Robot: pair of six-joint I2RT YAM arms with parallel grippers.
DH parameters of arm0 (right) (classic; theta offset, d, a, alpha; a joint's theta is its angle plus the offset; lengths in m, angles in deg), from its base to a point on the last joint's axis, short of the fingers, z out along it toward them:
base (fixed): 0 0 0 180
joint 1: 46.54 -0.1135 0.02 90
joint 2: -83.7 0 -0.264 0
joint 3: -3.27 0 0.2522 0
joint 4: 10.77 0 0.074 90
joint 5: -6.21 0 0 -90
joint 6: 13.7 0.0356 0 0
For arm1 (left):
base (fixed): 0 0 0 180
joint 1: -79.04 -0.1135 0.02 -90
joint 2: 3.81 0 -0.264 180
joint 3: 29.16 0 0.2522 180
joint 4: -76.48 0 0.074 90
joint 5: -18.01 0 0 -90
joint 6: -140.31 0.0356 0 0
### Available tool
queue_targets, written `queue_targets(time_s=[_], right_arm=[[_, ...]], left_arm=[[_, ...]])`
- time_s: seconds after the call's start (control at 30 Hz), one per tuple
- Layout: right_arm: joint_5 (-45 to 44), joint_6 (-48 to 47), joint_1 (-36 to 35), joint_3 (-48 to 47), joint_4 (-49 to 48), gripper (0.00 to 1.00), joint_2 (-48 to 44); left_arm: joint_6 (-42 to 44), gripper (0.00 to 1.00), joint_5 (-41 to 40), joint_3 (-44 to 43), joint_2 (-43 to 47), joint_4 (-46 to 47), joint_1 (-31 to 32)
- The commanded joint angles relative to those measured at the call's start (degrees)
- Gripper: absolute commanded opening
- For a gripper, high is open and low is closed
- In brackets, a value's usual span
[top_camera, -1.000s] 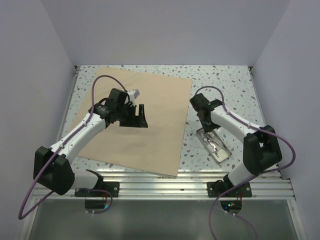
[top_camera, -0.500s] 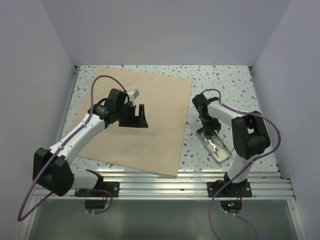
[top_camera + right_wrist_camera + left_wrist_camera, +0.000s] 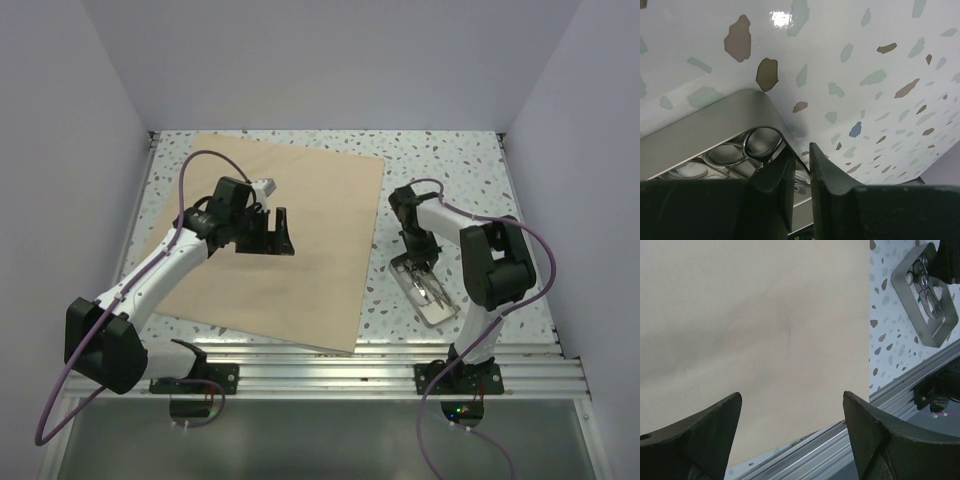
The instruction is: Prepare the surgical pack
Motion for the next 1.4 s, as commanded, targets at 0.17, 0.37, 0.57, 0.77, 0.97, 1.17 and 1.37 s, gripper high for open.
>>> queue_targets(time_s=[0.17, 0.37, 0.57, 0.77, 0.97, 1.17, 1.37], right_arm=[[2.47, 0.34, 0.18, -0.94, 0.62, 0.05, -1.56], [2.64, 0.42, 0.18, -3.48, 3.52, 0.00, -2.26], [4.66, 0.69, 0.44, -8.66, 6.95, 0.00, -3.14], [11.16, 2.62, 0.53, -12.01, 9.59, 0.00, -2.35], [17.58, 4.20, 0.62, -12.62, 9.67, 0.00, -2.79], [21.36, 9.20, 0.53, -15.08, 10.03, 0.00, -3.76], [26.99, 21.15, 0.27, -16.41, 4.95, 0.00, -3.23]], left_arm=[[0.96, 0.86, 0.30, -0.47, -0.03, 0.47, -0.61], [1.05, 0.86, 0.39, -0.73, -0.83, 0.47, -0.70], [0.79, 0.86, 0.39, -0.73, -1.35, 0.47, -0.70], [0.79, 0.90, -4.62, -1.61, -0.21, -0.85, -1.14], [0.88, 0.90, -4.27, -1.70, -0.47, -0.85, -1.58], [0.53, 0.90, -5.32, -2.57, -0.65, -1.73, -2.10], [0.52, 0.93, -8.57, -5.91, -0.21, -3.22, -2.72]])
